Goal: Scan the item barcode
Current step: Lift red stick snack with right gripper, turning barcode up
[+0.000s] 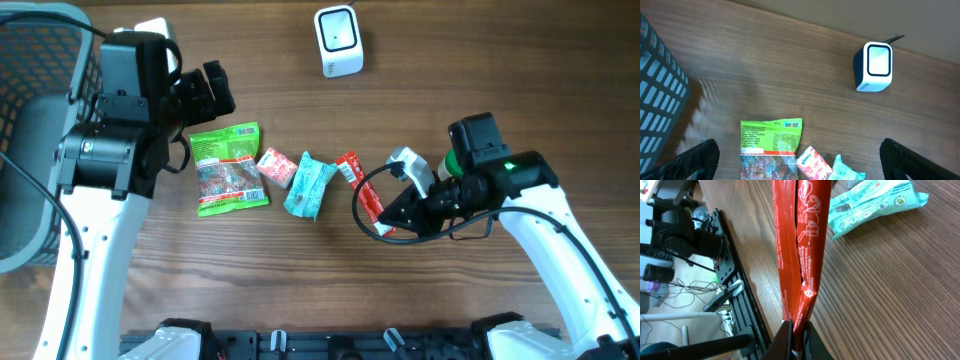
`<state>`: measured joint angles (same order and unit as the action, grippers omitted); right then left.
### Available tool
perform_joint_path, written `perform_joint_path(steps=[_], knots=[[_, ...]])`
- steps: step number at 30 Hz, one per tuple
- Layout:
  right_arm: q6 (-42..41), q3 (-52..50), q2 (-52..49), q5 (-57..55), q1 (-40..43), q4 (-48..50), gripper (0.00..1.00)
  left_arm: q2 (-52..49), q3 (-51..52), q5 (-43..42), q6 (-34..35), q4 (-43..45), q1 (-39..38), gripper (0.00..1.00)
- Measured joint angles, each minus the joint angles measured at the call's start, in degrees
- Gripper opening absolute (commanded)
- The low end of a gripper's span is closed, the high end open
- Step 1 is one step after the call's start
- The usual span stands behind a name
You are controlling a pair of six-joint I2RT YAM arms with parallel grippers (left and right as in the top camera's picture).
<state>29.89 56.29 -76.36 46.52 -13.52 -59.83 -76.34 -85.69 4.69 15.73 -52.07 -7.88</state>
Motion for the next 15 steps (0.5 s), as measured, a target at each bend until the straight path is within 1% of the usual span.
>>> perform_joint_path(steps=[15], knots=[[-0.07, 0.0, 0.57, -0.04, -0.31, 0.17, 0.04, 0.0, 0.0, 0.0, 0.0, 0.0, 0.0, 1.0]])
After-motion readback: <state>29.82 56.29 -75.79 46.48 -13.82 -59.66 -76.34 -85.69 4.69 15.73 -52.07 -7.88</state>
